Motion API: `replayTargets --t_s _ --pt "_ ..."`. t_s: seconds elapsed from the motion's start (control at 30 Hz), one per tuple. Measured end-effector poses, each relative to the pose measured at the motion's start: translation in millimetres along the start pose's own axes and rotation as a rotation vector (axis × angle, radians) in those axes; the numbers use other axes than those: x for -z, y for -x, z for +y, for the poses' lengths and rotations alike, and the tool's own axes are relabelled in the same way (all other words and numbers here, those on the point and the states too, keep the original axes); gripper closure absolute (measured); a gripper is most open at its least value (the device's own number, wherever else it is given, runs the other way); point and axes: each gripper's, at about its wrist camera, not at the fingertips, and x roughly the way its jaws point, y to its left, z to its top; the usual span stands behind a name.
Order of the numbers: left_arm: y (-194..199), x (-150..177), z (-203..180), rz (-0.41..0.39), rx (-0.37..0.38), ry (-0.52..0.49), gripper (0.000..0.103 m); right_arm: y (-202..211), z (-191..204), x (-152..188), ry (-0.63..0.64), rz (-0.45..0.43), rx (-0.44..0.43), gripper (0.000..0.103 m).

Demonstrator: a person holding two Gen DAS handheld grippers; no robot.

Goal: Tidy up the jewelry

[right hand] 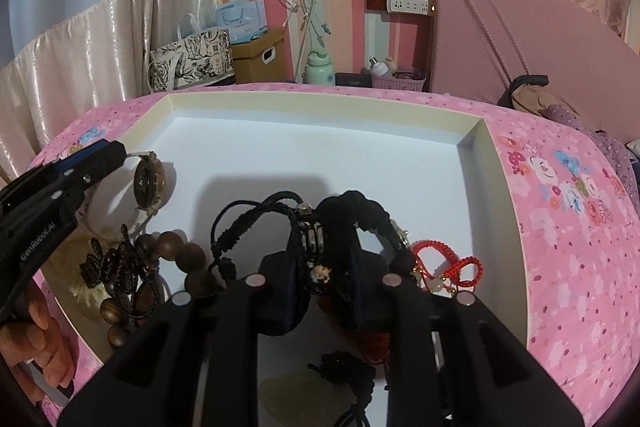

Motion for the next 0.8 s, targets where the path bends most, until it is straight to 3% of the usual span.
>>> replayTargets --t_s 0.23,0.33,0.43,0.5,0.6,0.67,0.8 --pt "2 1 -1 -0.007 -0.014 -0.004 0.069 2 -3 1 -0.009 -0.012 -0.021 0.075" --pt "1 0 1 -0.001 -0.019 0.009 0.052 3 -2 1 -0.01 -0.018 -0.017 0.067" --pt "1 1 5 -0.002 -0.011 0.032 0.044 8 -5 0 -0.035 -0.032 -0.034 0.056" --pt "4 0 9 -0.017 0.009 0.049 0.031 14 -8 -3 -0.05 -0.05 -0.052 0.053" --pt "13 -14 24 -0.026 0.054 0.093 0.025 31 -18 -10 -0.078 -0.096 -0.061 0.051" --pt "27 -25 39 -0.056 0.105 0.169 0.018 48 -28 -17 -0.107 -0.142 -0.058 0.048" --pt "60 -44 48 -0.139 0.056 0.159 0.01 79 -42 -27 -0.135 -0.207 -0.055 0.041"
